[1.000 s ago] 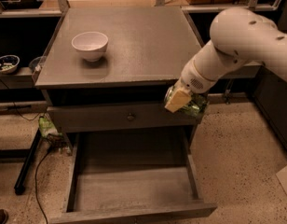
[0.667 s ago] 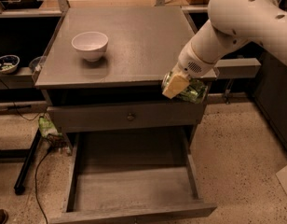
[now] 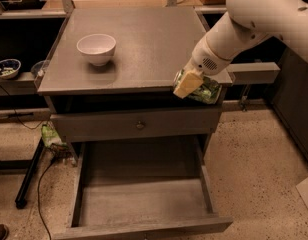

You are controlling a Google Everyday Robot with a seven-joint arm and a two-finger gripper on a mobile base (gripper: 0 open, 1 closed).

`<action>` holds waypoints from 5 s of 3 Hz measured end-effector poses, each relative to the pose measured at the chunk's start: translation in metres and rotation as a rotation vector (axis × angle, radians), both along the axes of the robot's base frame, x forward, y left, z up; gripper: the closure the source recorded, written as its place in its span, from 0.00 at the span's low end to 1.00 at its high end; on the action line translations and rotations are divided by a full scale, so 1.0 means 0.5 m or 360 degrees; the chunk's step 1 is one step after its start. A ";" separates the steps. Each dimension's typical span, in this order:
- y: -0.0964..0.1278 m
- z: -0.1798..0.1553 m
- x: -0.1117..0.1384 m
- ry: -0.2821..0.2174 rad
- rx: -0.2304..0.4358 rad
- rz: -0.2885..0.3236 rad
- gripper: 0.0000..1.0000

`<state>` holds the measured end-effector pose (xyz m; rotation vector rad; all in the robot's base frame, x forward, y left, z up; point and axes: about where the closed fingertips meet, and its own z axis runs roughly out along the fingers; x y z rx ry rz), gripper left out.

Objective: Pick green can from middle drawer and place on counter

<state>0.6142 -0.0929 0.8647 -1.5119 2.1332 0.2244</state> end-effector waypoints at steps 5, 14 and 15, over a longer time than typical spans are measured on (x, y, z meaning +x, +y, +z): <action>0.001 0.070 0.220 -0.0040 -0.0017 0.0098 1.00; 0.086 -0.038 0.296 0.0140 0.0075 0.0320 0.27; 0.086 -0.038 0.296 0.0140 0.0075 0.0320 0.00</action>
Offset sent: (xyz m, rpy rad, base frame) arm 0.0641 -0.0061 0.0542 -0.0398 -0.0778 0.0355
